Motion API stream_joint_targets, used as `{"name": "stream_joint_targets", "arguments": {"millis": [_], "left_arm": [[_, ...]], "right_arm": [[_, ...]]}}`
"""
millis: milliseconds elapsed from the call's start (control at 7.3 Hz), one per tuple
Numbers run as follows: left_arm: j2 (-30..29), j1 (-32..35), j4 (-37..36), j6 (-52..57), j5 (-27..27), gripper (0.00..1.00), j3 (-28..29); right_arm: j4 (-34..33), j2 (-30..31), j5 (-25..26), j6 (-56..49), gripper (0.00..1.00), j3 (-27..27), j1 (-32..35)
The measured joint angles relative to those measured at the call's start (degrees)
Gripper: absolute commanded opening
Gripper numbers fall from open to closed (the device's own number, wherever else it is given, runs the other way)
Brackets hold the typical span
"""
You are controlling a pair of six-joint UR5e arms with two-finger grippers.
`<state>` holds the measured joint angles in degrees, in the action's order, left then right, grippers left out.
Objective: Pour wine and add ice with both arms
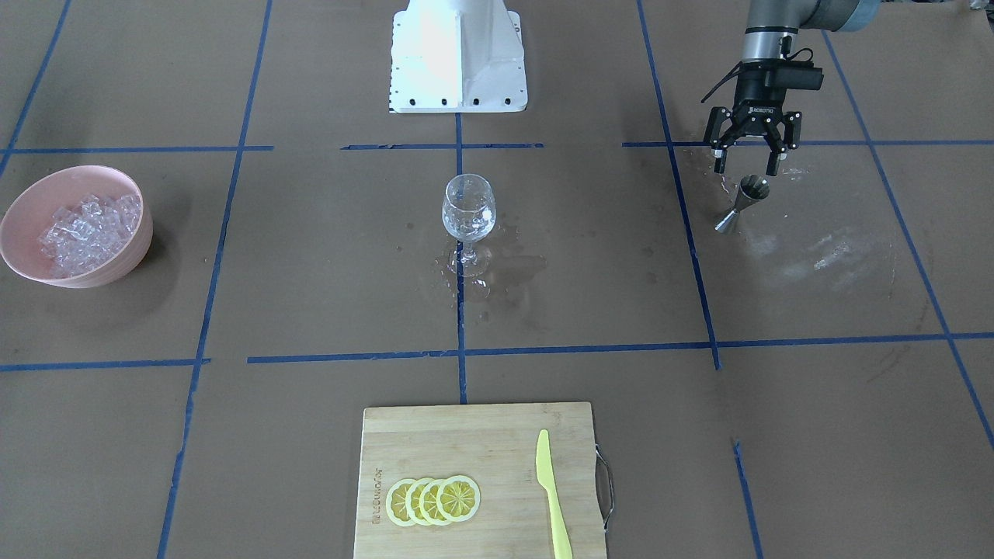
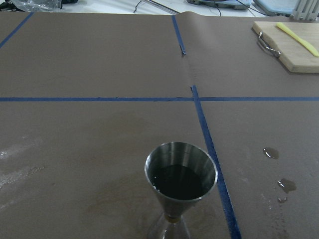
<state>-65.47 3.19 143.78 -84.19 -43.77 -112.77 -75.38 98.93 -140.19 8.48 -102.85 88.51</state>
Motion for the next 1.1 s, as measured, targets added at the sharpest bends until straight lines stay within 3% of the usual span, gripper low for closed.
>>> {"name": "stream_joint_targets", "arguments": {"millis": [685,1095], "left_arm": [[-3.69,-0.47,-2.24,-0.97,9.58,0.99,5.23],[-7.10,-0.46,-2.34,-0.98,12.01,0.99,8.74]], "right_arm": [[0.02,0.07,0.00,-0.04,1.00,0.22,0.00],[0.05,0.12,0.00,-0.04,1.00,0.28,0.00]]}}
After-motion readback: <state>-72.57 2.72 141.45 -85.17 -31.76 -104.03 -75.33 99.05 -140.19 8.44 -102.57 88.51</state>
